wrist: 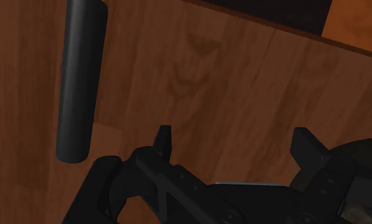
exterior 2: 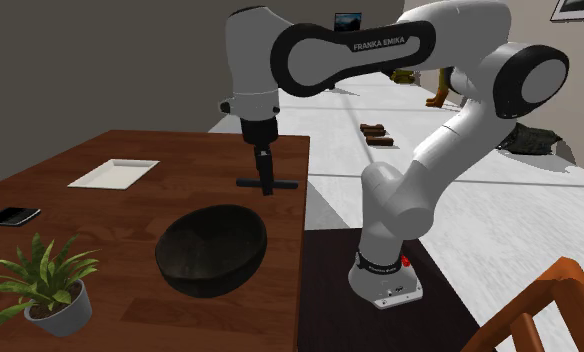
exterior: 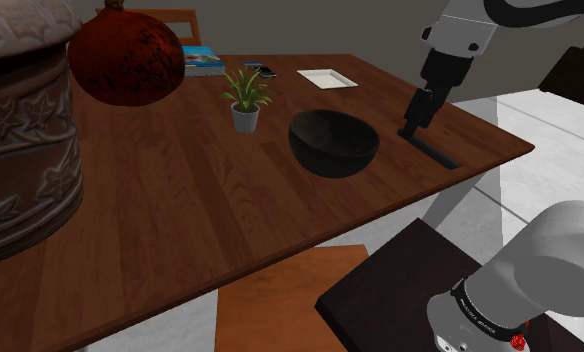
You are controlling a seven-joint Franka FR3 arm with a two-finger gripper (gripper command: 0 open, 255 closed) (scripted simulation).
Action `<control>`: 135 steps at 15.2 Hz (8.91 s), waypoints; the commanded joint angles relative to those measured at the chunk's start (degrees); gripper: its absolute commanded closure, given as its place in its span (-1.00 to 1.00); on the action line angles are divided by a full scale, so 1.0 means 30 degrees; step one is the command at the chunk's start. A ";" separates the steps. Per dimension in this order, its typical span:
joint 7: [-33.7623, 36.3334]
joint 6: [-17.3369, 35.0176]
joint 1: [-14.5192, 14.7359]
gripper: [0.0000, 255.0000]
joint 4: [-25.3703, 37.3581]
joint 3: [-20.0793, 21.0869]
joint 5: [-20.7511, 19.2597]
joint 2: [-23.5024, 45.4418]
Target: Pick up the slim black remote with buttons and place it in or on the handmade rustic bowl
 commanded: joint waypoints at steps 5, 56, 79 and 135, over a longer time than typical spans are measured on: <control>-0.0394 0.0013 -0.1130 -1.00 0.0423 -0.1312 -0.0834 0.1533; -0.1204 -0.2339 -0.3452 1.00 0.3605 -0.3946 -0.2457 0.4688; 0.1529 -0.6415 -0.2420 1.00 0.7922 -0.1613 -0.0681 0.5044; 1.0551 -0.4358 0.0500 -1.00 1.1214 0.4796 0.3082 0.9642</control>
